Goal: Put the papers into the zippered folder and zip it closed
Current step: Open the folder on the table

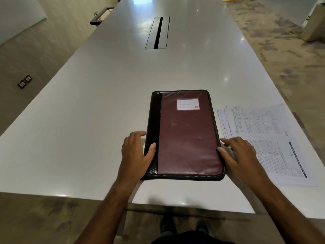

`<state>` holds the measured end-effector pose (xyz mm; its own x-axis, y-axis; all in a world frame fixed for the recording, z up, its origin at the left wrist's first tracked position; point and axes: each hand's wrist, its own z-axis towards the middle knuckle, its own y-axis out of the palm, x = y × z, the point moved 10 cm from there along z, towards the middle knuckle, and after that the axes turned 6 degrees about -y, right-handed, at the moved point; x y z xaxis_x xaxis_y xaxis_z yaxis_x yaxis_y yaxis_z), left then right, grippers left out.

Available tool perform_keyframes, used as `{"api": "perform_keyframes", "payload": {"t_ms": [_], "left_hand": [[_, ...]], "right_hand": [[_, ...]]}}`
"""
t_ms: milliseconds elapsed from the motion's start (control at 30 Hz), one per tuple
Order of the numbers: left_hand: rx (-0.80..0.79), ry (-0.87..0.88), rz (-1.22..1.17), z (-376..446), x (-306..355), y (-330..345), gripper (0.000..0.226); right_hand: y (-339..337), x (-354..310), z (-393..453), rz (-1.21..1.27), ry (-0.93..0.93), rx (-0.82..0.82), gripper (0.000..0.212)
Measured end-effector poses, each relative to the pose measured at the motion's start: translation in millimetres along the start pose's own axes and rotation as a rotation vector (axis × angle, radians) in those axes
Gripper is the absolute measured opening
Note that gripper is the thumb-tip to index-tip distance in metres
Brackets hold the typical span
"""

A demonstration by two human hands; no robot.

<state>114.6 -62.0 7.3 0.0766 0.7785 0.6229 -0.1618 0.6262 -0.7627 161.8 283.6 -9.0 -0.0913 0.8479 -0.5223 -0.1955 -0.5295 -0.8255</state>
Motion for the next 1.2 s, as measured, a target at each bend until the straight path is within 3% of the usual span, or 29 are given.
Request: {"api": "perform_keyframes", "payload": {"t_ms": [233, 400, 700, 800, 1033, 1200], "left_hand": [[-0.166, -0.116, -0.073, 67, 15, 56, 0.089], [-0.232, -0.133, -0.004, 80, 7, 82, 0.1], [-0.229, -0.128, 0.02, 80, 4, 85, 0.098], [-0.264, -0.161, -0.038, 84, 2, 82, 0.095], [-0.303, -0.15, -0.157, 108, 17, 52, 0.081], [-0.357, -0.155, -0.425, 124, 44, 21, 0.091]], "right_hand": [[15, 9, 48, -0.115, 0.145, -0.066, 0.047], [17, 9, 59, -0.081, 0.178, -0.037, 0.042], [9, 12, 56, 0.464, 0.348, 0.096, 0.014], [-1, 7, 62, 0.585, 0.379, 0.161, 0.014], [-44, -59, 97, 0.718, 0.184, 0.259, 0.017], [-59, -125, 126, 0.733, 0.007, 0.218, 0.023]]}}
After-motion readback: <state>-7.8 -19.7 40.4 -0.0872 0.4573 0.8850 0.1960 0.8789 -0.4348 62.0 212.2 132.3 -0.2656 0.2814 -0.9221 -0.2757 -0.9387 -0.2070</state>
